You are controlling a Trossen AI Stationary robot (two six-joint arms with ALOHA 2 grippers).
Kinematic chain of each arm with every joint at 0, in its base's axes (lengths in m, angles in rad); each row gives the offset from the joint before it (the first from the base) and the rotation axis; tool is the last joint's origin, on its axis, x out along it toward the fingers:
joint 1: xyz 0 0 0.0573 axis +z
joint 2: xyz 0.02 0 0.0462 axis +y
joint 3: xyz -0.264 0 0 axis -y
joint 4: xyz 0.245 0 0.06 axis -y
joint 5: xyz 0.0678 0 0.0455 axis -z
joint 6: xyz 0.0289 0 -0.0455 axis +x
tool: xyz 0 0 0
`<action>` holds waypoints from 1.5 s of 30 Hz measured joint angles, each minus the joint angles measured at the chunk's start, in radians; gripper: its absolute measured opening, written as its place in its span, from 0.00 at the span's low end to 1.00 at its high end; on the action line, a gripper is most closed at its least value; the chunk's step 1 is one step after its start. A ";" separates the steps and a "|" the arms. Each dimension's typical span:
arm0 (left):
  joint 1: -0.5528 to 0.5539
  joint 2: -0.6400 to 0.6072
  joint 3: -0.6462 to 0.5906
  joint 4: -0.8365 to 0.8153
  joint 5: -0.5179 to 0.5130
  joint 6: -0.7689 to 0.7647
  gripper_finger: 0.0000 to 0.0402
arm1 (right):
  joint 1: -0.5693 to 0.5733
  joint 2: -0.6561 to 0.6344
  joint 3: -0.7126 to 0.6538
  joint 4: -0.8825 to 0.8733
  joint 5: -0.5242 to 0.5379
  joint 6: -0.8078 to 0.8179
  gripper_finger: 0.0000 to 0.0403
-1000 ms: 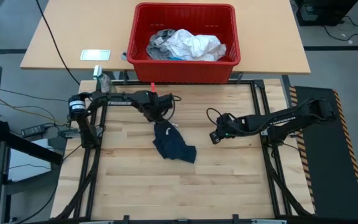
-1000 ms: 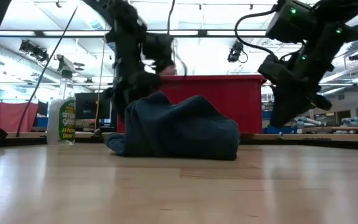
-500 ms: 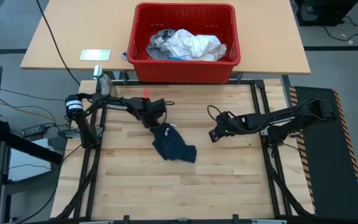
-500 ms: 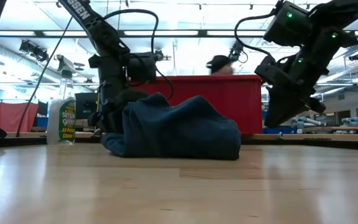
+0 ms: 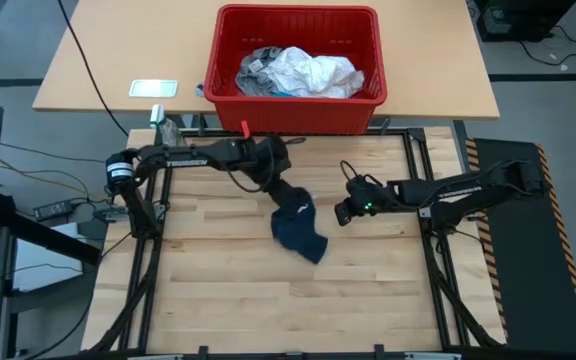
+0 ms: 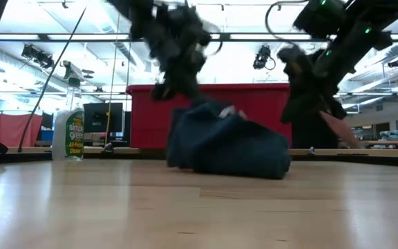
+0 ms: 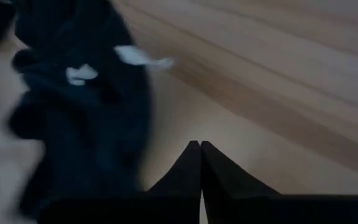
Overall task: Fold laundry
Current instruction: Fold the blue shorts
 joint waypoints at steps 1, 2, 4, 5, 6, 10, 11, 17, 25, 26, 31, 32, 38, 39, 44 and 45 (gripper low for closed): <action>-0.002 0.000 0.035 -0.018 0.001 0.011 0.02 | 0.009 -0.023 0.000 0.000 0.014 -0.010 0.02; -0.005 0.000 0.069 -0.027 0.000 0.019 0.02 | 0.020 -0.050 0.000 -0.004 0.034 -0.025 0.02; -0.003 0.000 0.130 -0.040 0.000 0.019 0.01 | 0.049 -0.105 0.000 -0.008 0.103 -0.070 0.02; 0.000 -0.001 0.158 -0.049 0.004 0.018 0.01 | 0.067 -0.133 0.002 -0.010 0.151 -0.095 0.02; 0.003 -0.001 0.183 -0.057 0.011 0.013 0.01 | 0.087 -0.159 0.002 -0.017 0.197 -0.128 0.02; 0.007 -0.001 0.253 -0.061 0.015 -0.029 0.01 | 0.158 -0.237 0.002 0.022 0.333 -0.348 0.03; 0.008 -0.001 0.266 -0.055 0.013 -0.034 0.01 | 0.171 -0.246 0.002 0.044 0.355 -0.411 0.04; 0.012 -0.001 0.293 -0.059 -0.022 -0.076 0.01 | 0.179 -0.225 0.002 0.127 0.392 -0.783 0.21; 0.013 -0.001 0.296 -0.062 -0.023 -0.095 0.01 | 0.124 -0.073 0.002 0.243 0.435 -0.577 0.53; 0.013 -0.001 0.297 -0.065 -0.023 -0.083 0.01 | 0.118 -0.057 0.002 0.225 0.441 -0.482 0.56; 0.006 -0.001 0.297 -0.115 -0.012 0.086 0.02 | 0.072 -0.075 0.001 0.122 0.402 -0.211 0.65; 0.005 -0.001 0.297 -0.136 -0.010 0.099 0.02 | 0.063 -0.089 0.001 0.103 0.402 -0.214 0.65; -0.007 -0.002 0.297 -0.225 0.008 0.225 0.02 | -0.089 -0.120 -0.046 0.091 0.250 -0.304 0.65; -0.013 -0.003 0.297 -0.241 0.012 0.262 0.02 | -0.128 -0.117 -0.077 0.156 0.177 -0.305 0.65; -0.060 -0.006 0.297 -0.349 0.009 0.378 0.02 | -0.300 -0.059 -0.249 0.561 -0.117 -0.298 0.65; -0.070 -0.006 0.297 -0.371 -0.003 0.392 0.03 | -0.325 -0.042 -0.276 0.629 -0.161 -0.304 0.65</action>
